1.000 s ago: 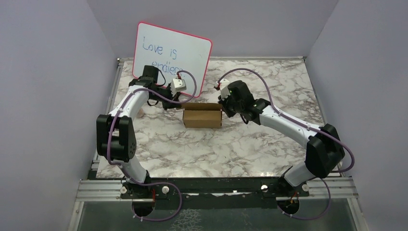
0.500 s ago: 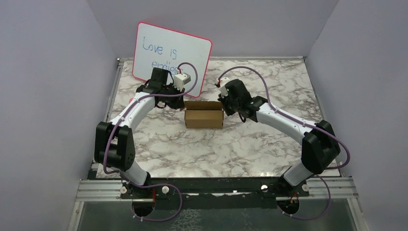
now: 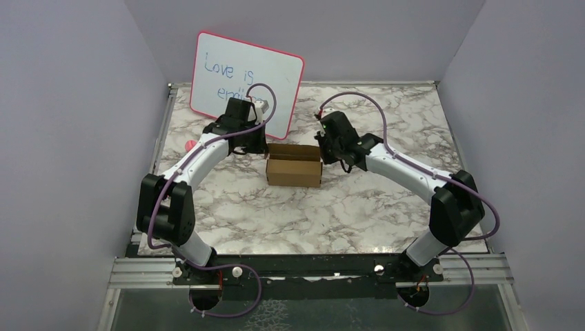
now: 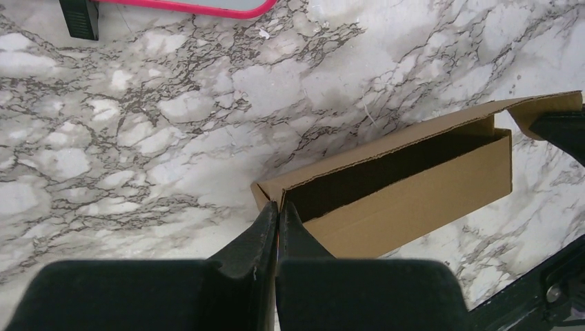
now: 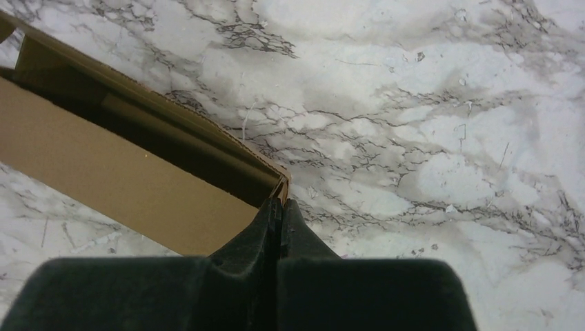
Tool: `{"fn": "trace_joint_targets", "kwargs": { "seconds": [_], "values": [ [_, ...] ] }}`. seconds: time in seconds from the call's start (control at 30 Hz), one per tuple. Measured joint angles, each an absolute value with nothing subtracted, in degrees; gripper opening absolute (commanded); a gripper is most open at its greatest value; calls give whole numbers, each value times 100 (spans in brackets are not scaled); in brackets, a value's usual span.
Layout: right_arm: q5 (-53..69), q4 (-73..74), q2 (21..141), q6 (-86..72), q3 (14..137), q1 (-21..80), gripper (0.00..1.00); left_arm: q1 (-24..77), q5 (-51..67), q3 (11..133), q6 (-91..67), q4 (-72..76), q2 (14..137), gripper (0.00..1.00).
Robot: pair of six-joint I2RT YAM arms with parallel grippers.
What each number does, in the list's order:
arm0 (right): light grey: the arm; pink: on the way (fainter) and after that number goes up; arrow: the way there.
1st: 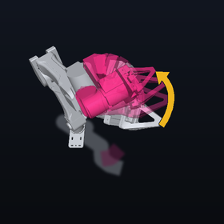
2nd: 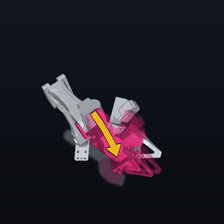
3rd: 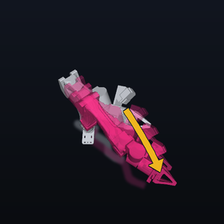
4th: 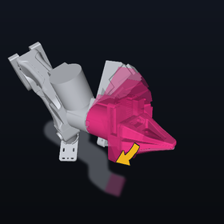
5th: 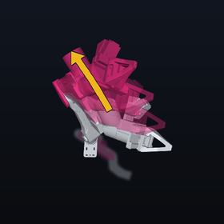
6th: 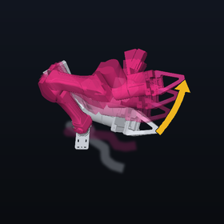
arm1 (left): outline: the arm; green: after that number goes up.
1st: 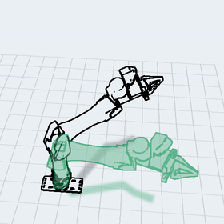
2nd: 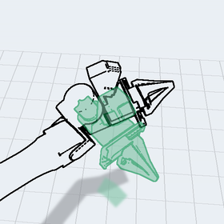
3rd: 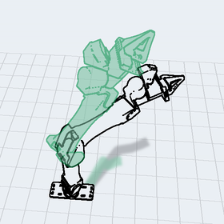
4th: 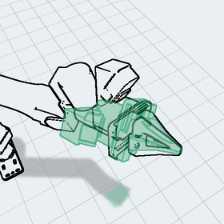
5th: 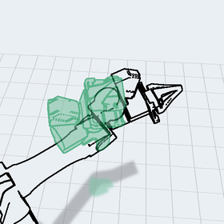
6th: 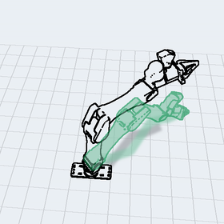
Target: Fold the paper box
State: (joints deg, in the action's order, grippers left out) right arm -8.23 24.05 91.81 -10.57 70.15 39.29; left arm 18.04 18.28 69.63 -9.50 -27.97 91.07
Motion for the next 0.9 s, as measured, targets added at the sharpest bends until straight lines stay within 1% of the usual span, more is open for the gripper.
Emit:
{"fn": "trace_joint_targets", "kwargs": {
  "seconds": [0.27,0.3,0.4,0.53,0.8,0.83,0.9],
  "values": [
    [-1076,2716,9376,-1723,7253,3929,1,1927,1605,6925,-1498,-2766,9105,0],
    [-1074,2718,9373,-1767,7251,3929,2,1931,1588,6893,-1529,-2738,9096,0],
    [-1070,2652,9365,-1828,7179,3929,12,1933,1566,6779,-1581,-2692,9054,0],
    [-1044,2355,9201,-1806,6790,3933,30,1979,1579,6639,-1586,-2670,9013,0],
    [-972,1813,8193,-1389,6219,3942,50,2027,1647,6416,-1562,-2606,8914,0],
    [-934,1743,8036,-1337,6178,3944,53,2027,1647,6394,-1559,-2609,8877,0],
    [-838,1619,7695,-1251,6053,3944,55,2027,1662,6346,-1559,-2606,8770,0]
  ]
}}
